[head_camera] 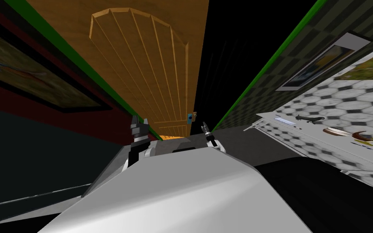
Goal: Pull the door open
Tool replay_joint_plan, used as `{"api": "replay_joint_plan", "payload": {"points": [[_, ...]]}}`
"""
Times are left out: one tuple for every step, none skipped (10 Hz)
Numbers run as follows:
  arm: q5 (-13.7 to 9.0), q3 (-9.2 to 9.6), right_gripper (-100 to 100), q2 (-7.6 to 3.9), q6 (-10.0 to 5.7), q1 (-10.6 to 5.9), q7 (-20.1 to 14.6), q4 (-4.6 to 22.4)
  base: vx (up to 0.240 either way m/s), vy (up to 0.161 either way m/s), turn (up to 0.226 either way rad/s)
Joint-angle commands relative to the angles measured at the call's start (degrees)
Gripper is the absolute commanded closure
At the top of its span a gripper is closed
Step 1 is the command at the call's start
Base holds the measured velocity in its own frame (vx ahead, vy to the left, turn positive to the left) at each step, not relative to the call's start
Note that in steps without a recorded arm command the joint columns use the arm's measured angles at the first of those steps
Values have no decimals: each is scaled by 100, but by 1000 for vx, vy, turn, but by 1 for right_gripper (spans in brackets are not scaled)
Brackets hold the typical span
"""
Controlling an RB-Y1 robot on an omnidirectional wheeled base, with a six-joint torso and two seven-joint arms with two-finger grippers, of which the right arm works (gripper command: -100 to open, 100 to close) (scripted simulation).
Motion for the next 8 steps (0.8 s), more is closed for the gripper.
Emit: {"api": "replay_joint_plan", "payload": {"points": [[16, 16, -100, -22, 9, -71, -92, 119, 187, 100, 9], [22, 24, -100, -32, 10, -95, -125, 158, 180, 79, 11], [28, 37, -100, -38, 10, -124, -157, 194, 194, 55, 28], [24, 31, -100, -34, 20, -109, -134, 162, 87, 23, 7], [-9, -160, -100, -94, 60, -54, -123, 262, -65, -50, -81], [-24, -245, -100, -116, 77, -43, -112, 306, -153, -75, -56], [-41, -335, -100, -139, 95, -36, -100, 354, -138, -74, -7], [-58, -432, -100, -161, 114, -32, -86, 405, -94, -69, 8]]}}
